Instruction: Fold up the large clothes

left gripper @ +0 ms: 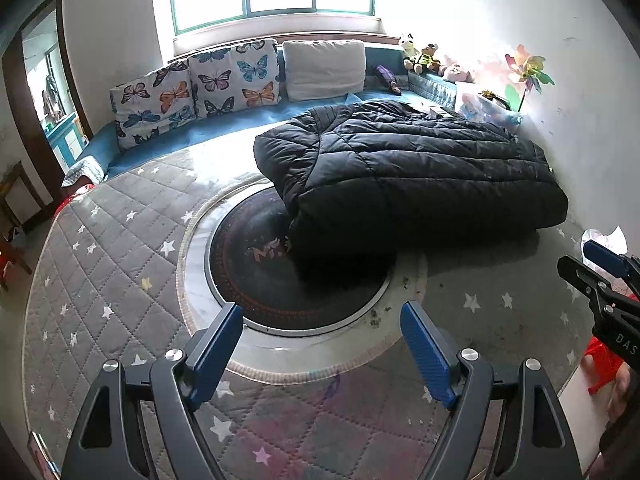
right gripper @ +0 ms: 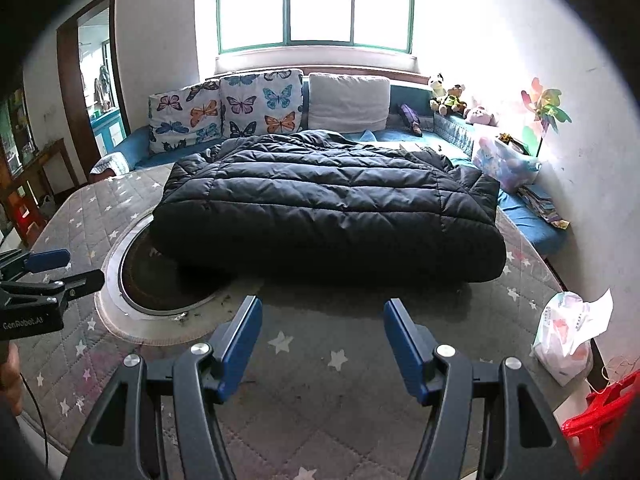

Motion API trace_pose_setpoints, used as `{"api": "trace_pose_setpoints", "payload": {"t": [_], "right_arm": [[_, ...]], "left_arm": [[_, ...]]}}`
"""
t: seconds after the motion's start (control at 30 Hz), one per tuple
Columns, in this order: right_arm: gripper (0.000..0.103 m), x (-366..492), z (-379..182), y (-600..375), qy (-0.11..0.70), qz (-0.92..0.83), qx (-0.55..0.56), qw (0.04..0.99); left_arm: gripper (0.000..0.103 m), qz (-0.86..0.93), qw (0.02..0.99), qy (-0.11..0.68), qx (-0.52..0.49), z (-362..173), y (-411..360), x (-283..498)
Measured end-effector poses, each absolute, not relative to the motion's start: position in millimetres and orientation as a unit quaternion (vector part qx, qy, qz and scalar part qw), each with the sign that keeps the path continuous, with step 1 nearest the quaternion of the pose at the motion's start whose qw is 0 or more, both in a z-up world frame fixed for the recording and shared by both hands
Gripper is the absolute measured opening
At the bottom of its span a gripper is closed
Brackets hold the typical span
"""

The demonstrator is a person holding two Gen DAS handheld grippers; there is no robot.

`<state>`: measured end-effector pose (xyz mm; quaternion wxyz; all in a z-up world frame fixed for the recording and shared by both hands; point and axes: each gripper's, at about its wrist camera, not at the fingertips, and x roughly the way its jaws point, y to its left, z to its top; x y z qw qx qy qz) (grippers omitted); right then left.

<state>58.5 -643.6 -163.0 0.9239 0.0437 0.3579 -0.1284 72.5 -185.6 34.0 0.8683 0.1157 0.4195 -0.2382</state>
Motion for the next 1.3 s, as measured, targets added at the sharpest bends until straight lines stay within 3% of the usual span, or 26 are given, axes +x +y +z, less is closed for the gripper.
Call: {"api": "trace_pose_setpoints", "payload": {"t": [1.3], "right_arm": [[0.069, 59, -158, -641, 0.356, -0.123, 0.043, 0.925]], "left_arm": [[0.087, -0.247, 0.864, 0.420, 0.128, 24, -191, 62]]}}
